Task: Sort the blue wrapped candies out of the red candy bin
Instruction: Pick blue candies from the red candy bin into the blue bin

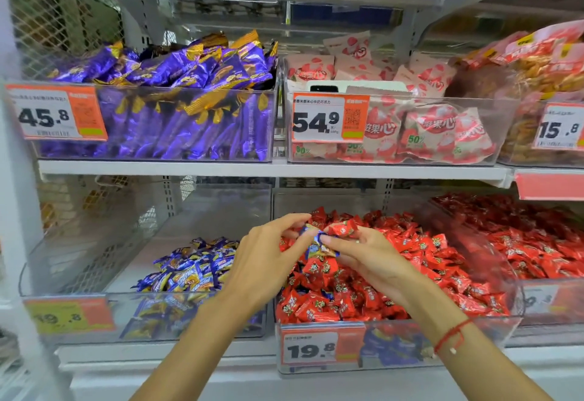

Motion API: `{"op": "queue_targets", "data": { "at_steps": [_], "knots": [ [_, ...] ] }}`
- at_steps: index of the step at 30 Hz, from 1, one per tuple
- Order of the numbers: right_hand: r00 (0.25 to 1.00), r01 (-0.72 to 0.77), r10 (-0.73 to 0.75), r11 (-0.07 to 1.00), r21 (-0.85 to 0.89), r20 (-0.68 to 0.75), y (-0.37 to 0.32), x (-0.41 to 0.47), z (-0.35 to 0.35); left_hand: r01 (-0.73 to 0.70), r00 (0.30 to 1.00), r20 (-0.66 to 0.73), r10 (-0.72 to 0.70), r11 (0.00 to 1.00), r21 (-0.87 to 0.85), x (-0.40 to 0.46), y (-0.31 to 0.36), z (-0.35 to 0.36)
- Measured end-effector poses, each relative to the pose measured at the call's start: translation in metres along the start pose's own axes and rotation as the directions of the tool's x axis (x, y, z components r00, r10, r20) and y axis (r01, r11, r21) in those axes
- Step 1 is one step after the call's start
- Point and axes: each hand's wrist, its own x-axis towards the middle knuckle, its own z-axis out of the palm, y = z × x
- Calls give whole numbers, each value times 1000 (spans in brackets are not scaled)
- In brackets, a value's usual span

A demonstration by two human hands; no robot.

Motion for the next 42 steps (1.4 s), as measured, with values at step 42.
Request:
{"op": "queue_targets", "data": {
  "at_steps": [42],
  "knots": [
    [991,-50,-79,513,-857,-105,7,-3,-8,303,953,-125,-278,830,467,-15,-74,-37]
  ]
}}
